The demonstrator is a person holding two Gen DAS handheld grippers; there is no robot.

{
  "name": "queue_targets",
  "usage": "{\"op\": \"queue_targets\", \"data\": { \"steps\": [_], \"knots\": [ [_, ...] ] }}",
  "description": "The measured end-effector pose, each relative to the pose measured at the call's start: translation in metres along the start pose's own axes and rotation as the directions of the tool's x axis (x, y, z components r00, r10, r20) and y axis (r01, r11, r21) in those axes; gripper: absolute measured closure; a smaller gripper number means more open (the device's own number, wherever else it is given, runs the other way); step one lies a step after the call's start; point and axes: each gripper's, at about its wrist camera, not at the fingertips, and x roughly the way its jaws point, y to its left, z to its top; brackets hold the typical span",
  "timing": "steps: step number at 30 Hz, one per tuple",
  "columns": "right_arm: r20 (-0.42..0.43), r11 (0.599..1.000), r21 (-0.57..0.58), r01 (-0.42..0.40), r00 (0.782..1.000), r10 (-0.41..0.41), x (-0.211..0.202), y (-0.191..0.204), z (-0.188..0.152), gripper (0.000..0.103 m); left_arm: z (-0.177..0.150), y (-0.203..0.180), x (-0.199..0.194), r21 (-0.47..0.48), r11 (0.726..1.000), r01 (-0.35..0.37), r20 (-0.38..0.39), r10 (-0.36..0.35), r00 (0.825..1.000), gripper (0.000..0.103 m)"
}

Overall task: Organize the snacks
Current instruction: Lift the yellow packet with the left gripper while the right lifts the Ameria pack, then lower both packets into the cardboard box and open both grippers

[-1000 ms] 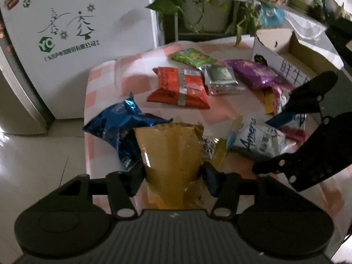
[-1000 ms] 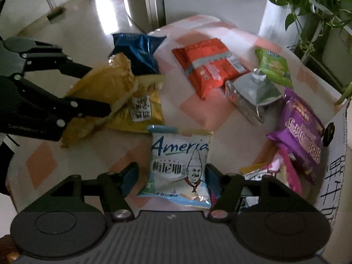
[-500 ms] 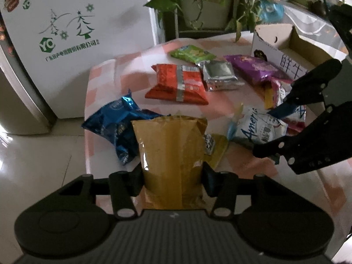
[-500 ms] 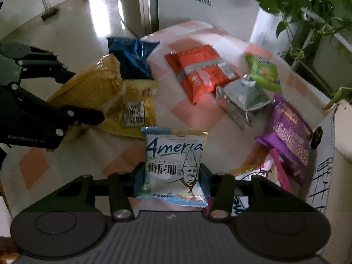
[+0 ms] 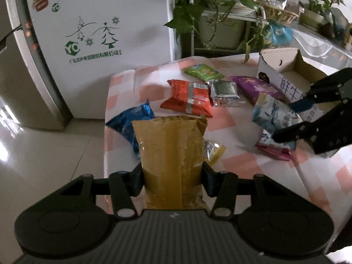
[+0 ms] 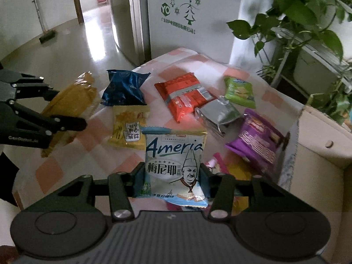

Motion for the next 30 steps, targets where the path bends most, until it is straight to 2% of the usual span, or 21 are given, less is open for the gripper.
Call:
{"op": "queue_targets", "data": {
  "steps": [9,22,30],
  "knots": [
    [0.057,0.997,0.081,-0.016,0.998,0.011,-0.038,-0.018,-0.012,0.046,-0.011,-0.029,-0.025,0.041,0.999,-0.002,-0.007,0.002,1.000,0.052],
    [0.132,0.993,0.114,0.031,0.990,-0.047,-0.091,-0.037,-0.041,0.046,-0.007,-0.078,-0.057,0.118,0.993,0.023,-0.014,-0.022,1.000,0.053],
    [0.151,0.993,0.117,0.029,0.987,-0.047,-0.102,-0.036,-0.052,0.046,-0.006,-0.107,-0.073,0.151,0.988,0.025,0.000,-0.026,1.000,0.053]
  ]
}}
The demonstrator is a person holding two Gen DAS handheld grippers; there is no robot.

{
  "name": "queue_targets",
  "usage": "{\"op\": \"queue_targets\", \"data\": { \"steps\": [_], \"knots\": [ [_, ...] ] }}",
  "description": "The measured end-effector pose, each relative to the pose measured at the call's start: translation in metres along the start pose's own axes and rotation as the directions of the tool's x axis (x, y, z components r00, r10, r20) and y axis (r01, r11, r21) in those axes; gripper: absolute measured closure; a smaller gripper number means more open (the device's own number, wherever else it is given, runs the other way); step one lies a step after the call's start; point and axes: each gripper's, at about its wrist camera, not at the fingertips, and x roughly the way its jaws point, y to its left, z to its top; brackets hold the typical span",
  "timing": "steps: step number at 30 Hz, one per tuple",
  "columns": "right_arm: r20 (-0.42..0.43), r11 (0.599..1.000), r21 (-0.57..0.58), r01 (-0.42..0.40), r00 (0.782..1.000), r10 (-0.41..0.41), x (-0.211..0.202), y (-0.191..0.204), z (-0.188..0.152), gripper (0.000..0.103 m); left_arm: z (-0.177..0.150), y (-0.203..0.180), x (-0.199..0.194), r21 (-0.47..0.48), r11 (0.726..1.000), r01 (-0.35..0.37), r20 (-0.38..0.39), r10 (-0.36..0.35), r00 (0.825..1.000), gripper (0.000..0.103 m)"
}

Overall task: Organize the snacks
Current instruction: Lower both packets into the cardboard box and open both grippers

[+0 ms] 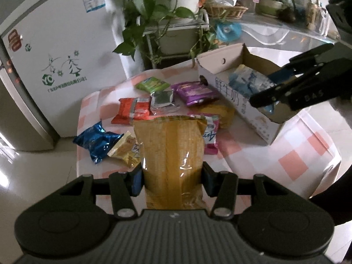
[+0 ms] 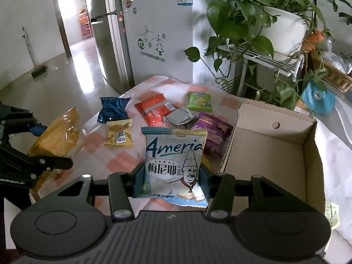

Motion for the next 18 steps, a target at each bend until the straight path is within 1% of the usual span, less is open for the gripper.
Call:
{"op": "queue_targets", "data": {
  "steps": [3,7,9,11,14,18],
  "knots": [
    [0.014,0.999,0.033,0.000,1.000,-0.001,-0.007,-0.005,0.000,0.046,0.005,-0.006,-0.003,-0.004,1.000,0.012,0.002,-0.012,1.000,0.052],
    [0.023,0.991,0.131,0.008,1.000,-0.011,-0.015,-0.024,-0.006,0.046,0.018,-0.013,0.004,0.000,0.999,0.048,0.021,-0.048,0.999,0.053],
    [0.024,0.984,0.174,0.048,0.998,-0.053,-0.016,-0.033,-0.008,0.046,0.027,-0.018,0.014,0.000,0.998,0.069,0.024,-0.069,0.997,0.052],
    [0.032,0.976,0.204,0.070,0.996,-0.078,-0.018,-0.039,-0.010,0.046,0.035,-0.024,0.026,0.006,0.996,0.091,0.022,-0.091,0.996,0.052],
    [0.039,0.969,0.228,0.095,0.993,-0.107,-0.020,-0.049,-0.014,0.046,0.048,-0.032,0.039,0.007,0.993,0.117,0.032,-0.118,0.993,0.053],
    [0.018,0.954,0.258,0.155,0.986,-0.165,-0.020,-0.063,-0.018,0.046,0.067,-0.047,0.055,-0.006,0.988,0.154,0.042,-0.154,0.987,0.053]
  ]
}}
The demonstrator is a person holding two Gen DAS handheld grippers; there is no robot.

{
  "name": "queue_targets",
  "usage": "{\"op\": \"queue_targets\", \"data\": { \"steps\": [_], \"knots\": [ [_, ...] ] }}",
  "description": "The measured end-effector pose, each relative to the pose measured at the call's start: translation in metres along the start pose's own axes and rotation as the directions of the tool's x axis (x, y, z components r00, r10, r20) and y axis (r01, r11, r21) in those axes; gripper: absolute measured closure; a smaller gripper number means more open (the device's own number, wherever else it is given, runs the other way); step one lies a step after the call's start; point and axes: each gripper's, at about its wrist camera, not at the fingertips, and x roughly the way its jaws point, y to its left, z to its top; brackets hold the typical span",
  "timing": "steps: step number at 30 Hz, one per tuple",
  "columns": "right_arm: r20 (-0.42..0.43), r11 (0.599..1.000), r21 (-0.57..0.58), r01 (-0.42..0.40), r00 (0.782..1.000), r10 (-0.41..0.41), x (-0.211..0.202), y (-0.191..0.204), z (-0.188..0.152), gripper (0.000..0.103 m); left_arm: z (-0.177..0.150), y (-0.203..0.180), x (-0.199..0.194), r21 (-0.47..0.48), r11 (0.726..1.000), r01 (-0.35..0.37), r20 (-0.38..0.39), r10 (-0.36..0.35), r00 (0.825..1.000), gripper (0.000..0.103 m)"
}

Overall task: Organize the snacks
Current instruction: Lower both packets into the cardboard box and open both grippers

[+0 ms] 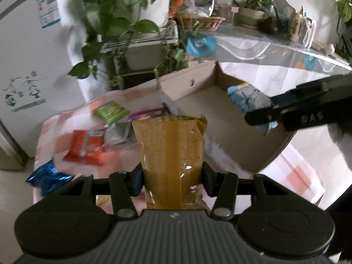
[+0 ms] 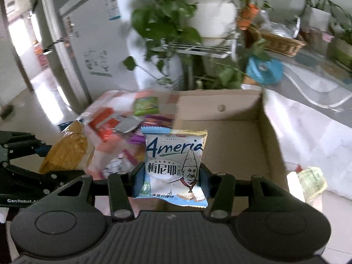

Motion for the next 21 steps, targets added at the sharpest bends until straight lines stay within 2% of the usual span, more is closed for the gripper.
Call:
{"op": "queue_targets", "data": {
  "steps": [6,11,21],
  "knots": [
    [0.040,0.999,0.017,0.033,0.999,-0.034,-0.013,-0.023,0.007,0.046,0.028,-0.031,0.018,0.042,0.998,0.051,-0.009,-0.051,0.999,0.052],
    [0.029,0.996,0.052,0.070,0.997,-0.072,-0.016,-0.053,0.009,0.046,0.046,-0.056,0.032,0.072,0.995,0.070,-0.014,-0.069,0.998,0.052],
    [-0.016,0.986,0.128,0.104,0.995,-0.102,0.001,-0.078,0.009,0.046,0.056,-0.075,0.072,-0.016,0.996,0.091,-0.059,-0.092,0.994,0.052]
  ]
}}
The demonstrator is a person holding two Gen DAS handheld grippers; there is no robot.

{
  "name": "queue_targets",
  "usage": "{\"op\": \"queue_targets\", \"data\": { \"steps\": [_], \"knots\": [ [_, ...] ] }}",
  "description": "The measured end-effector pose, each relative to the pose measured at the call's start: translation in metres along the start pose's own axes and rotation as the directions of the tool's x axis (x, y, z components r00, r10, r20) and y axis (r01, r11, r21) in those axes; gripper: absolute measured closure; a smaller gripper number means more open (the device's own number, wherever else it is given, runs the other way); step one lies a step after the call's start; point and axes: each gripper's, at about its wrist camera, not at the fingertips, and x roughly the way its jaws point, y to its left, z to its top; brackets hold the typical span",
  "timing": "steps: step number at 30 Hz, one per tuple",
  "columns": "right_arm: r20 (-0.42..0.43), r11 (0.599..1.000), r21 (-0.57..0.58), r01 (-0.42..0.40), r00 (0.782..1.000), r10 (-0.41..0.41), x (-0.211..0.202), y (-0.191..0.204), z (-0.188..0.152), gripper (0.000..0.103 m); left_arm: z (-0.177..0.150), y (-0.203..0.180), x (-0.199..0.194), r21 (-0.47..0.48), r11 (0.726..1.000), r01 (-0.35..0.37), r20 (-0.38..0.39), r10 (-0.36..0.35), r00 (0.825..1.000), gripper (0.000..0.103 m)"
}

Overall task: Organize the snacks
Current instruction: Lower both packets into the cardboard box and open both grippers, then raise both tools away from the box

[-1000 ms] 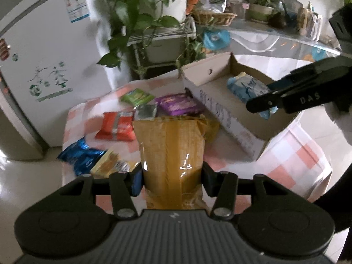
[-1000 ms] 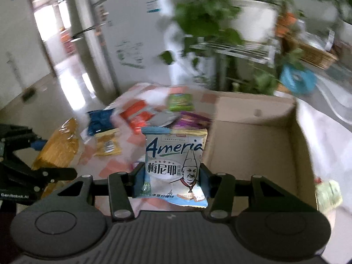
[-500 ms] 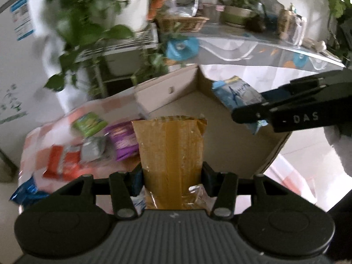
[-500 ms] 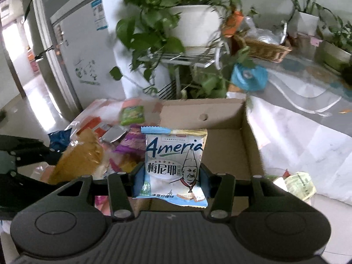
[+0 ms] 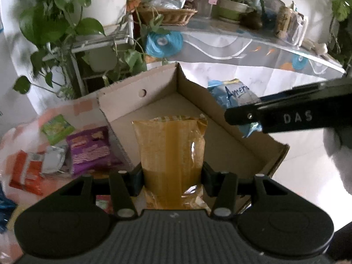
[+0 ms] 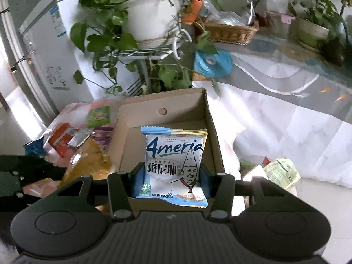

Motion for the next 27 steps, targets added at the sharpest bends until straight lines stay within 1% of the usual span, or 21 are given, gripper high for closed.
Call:
{"op": "queue_targets", "data": {
  "steps": [3,4,5,6,7,10,12,17,20,22,24,27],
  "knots": [
    [-0.003,1.000,0.013,0.007,1.000,-0.007,0.004,0.001,0.000,0.044,0.003,-0.002,0.010,-0.039,0.999,0.017,0.003,-0.017,1.000,0.050],
    [0.001,1.000,0.019,0.018,1.000,-0.018,0.006,0.001,0.002,0.039,0.004,-0.003,0.011,-0.043,0.999,0.020,0.008,-0.019,1.000,0.043],
    [0.005,0.999,0.028,0.028,1.000,-0.028,0.007,0.000,0.002,0.035,0.005,-0.002,0.011,-0.049,0.999,0.017,0.014,-0.017,1.000,0.039],
    [0.008,0.999,0.036,0.031,0.999,-0.031,0.007,-0.002,0.003,0.035,0.006,-0.001,0.009,-0.055,0.998,0.012,0.020,-0.011,1.000,0.033],
    [0.012,0.999,0.046,0.029,1.000,-0.029,0.007,-0.003,0.003,0.035,0.008,0.000,0.006,-0.061,0.998,0.012,0.024,-0.010,1.000,0.029],
    [0.017,0.998,0.064,0.012,1.000,-0.013,0.005,-0.006,0.002,0.034,0.012,0.006,-0.007,-0.063,0.998,0.022,0.017,-0.021,1.000,0.026],
    [0.023,0.998,0.058,-0.004,1.000,0.003,0.003,-0.003,0.002,0.034,0.012,0.009,-0.021,-0.053,0.999,0.010,0.030,-0.008,1.000,0.023],
    [0.040,0.994,0.018,-0.107,0.994,0.106,-0.008,0.012,0.004,0.032,-0.004,0.014,-0.062,-0.033,0.999,-0.027,0.013,0.027,1.000,0.023],
    [0.060,0.984,0.018,-0.177,0.983,0.176,-0.019,0.024,0.008,0.032,-0.011,0.017,-0.085,-0.017,0.999,-0.036,0.022,0.037,0.999,0.023],
    [0.071,0.984,-0.012,-0.178,0.981,0.179,-0.027,0.035,0.011,0.032,-0.013,0.017,-0.099,-0.011,0.998,-0.058,0.036,0.058,0.998,0.023],
    [0.069,0.985,-0.055,-0.167,0.983,0.170,-0.032,0.046,0.016,0.032,-0.014,0.019,-0.112,-0.029,0.997,-0.074,0.045,0.075,0.996,0.023],
    [0.055,0.980,-0.086,-0.181,0.981,0.186,-0.043,0.056,0.024,0.032,-0.007,0.024,-0.134,-0.079,0.996,-0.050,0.057,0.055,0.997,0.023]
  ]
}}
